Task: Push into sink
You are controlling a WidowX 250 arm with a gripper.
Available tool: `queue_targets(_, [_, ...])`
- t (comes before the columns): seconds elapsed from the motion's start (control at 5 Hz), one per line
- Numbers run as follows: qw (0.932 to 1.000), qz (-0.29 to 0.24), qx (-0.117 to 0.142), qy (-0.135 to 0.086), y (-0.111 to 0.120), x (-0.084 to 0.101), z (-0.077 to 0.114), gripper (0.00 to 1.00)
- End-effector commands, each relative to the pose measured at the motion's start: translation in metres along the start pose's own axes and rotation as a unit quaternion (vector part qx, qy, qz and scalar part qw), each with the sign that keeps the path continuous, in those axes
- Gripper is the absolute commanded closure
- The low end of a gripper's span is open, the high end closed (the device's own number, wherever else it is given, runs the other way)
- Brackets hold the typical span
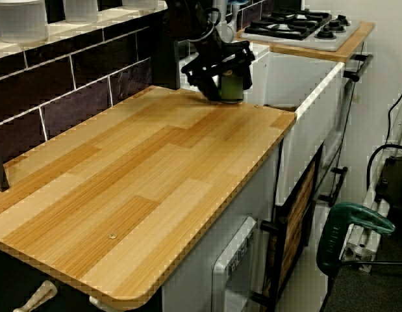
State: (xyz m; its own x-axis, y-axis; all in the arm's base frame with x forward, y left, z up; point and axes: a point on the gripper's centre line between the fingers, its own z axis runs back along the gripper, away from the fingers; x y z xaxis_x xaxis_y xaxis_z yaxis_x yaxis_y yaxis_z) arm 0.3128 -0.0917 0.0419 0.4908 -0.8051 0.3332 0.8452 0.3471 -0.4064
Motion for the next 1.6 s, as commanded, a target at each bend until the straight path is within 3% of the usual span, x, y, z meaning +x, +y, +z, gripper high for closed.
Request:
queue_targets(0.0, [0.9979,-0.064,0.001,0.01,-0.0377,0.0395,0.0048,0.0])
queue_targets(0.2, [0.9968,-0.078,0.005,0.017,-0.0459,0.0372,0.0067,0.0])
queue_targets(1.4, [0.9968,-0.078,0.005,0.017,-0.0459,0.0372,0.0067,0.0])
